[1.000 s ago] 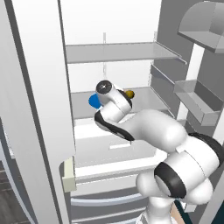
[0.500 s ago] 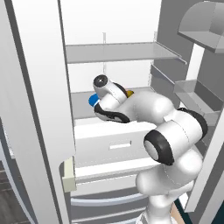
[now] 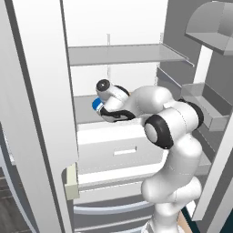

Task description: Retrieve the steak from the fridge and place it on the cutting board.

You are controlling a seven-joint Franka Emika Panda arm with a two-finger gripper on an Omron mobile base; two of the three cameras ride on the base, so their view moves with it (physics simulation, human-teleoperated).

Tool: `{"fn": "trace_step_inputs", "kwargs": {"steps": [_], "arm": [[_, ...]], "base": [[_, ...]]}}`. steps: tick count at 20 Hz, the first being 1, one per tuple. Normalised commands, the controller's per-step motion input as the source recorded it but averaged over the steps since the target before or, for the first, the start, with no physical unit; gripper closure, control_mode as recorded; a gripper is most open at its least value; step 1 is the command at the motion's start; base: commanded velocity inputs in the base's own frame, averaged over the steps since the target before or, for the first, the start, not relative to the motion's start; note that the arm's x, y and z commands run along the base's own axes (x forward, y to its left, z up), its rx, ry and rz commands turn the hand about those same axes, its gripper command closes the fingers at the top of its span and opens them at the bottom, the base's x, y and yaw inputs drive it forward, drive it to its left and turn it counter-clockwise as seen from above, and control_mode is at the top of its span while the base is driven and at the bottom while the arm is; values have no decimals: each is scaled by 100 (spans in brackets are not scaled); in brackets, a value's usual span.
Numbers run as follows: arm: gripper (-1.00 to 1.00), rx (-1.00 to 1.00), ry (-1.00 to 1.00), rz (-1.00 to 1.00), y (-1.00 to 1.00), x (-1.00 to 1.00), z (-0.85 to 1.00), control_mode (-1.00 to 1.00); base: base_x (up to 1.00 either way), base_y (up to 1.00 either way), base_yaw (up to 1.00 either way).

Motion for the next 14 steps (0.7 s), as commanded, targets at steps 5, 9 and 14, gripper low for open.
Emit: {"fn": "trace_step_inputs", "kwargs": {"steps": [5, 9, 14], "arm": [[-100, 0, 0, 0, 1, 56, -3, -100], [-100, 0, 0, 0, 0, 39, -1, -100], [-100, 0, 1, 0, 0, 31, -6, -100]], "base": [[0, 0, 0], [0, 0, 0], [0, 0, 0]]}}
